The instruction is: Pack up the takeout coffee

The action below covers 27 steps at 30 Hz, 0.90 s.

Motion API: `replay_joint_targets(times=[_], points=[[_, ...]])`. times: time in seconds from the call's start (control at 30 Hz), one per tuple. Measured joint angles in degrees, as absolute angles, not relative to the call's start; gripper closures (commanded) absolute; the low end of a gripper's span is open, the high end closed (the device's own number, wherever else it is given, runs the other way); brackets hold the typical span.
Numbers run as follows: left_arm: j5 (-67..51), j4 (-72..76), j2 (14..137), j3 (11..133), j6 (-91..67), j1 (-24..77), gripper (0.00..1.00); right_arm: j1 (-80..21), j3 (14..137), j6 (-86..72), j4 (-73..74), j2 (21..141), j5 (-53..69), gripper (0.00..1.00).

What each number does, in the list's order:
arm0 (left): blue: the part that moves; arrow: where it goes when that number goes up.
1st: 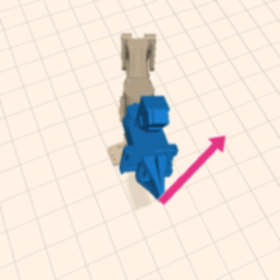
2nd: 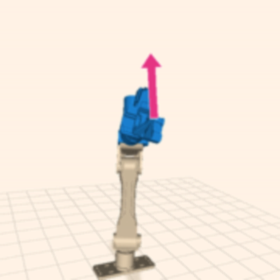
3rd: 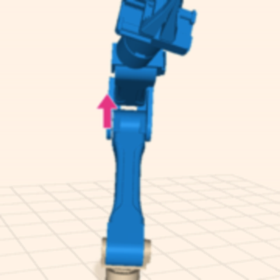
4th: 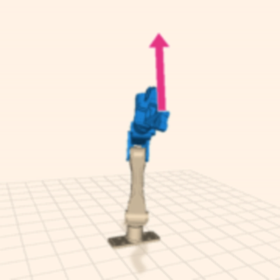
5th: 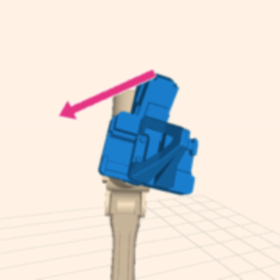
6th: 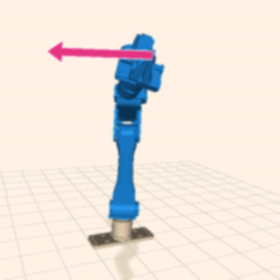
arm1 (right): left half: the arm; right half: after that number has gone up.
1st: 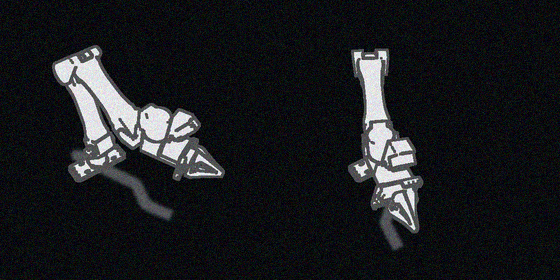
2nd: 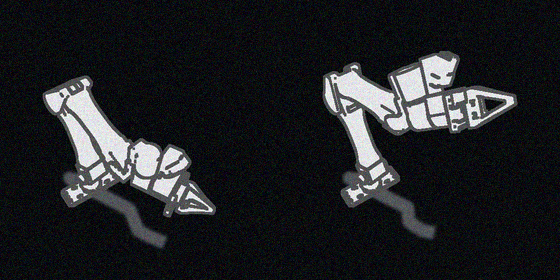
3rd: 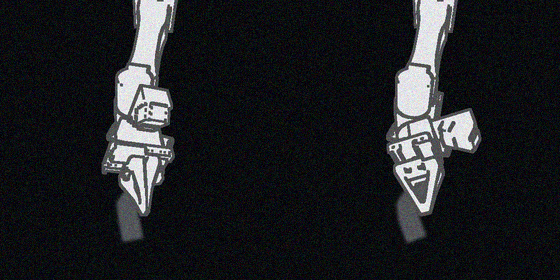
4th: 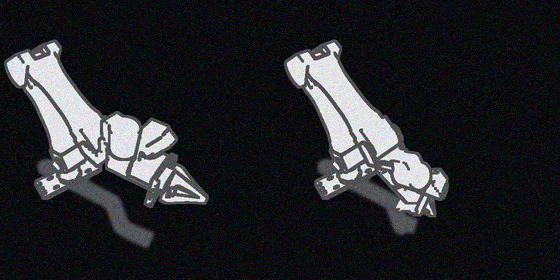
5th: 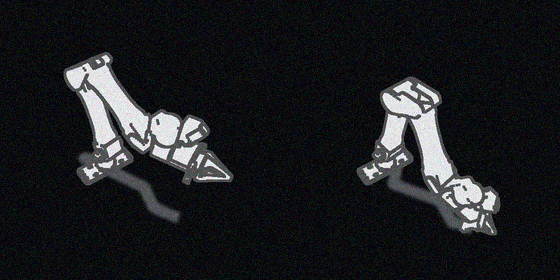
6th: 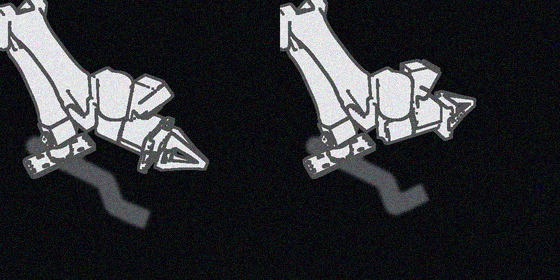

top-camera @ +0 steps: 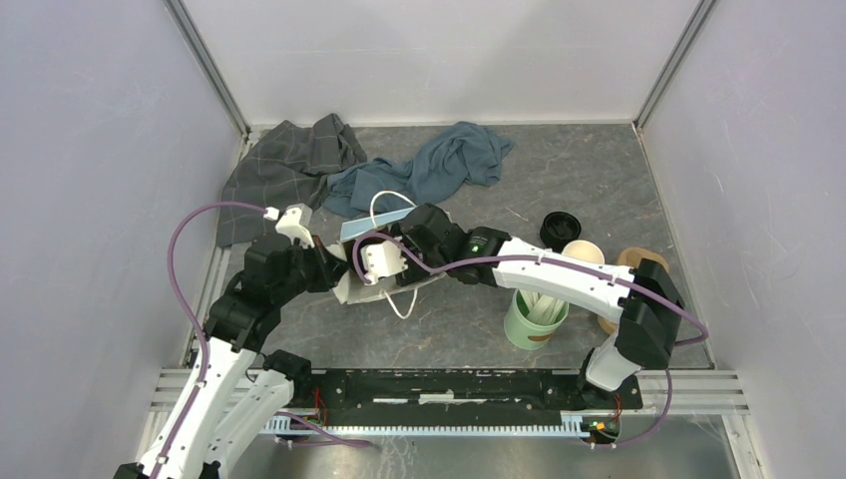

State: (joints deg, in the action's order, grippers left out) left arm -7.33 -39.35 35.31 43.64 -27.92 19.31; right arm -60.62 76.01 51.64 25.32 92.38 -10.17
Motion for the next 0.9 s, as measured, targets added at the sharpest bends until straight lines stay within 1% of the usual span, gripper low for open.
replay_joint_targets(times=[0.33,0.9], points=[[-8.0,-39.4,34.7,43.6,-27.9,19.7,0.98,-59.5,76.0,56.9,22.6,95.2,-7.7,1.00],[-8.1,-39.3,34.9,43.6,-27.9,20.0,0.98,-56.5,74.4,58.5,18.9,96.5,-5.3,1.00]])
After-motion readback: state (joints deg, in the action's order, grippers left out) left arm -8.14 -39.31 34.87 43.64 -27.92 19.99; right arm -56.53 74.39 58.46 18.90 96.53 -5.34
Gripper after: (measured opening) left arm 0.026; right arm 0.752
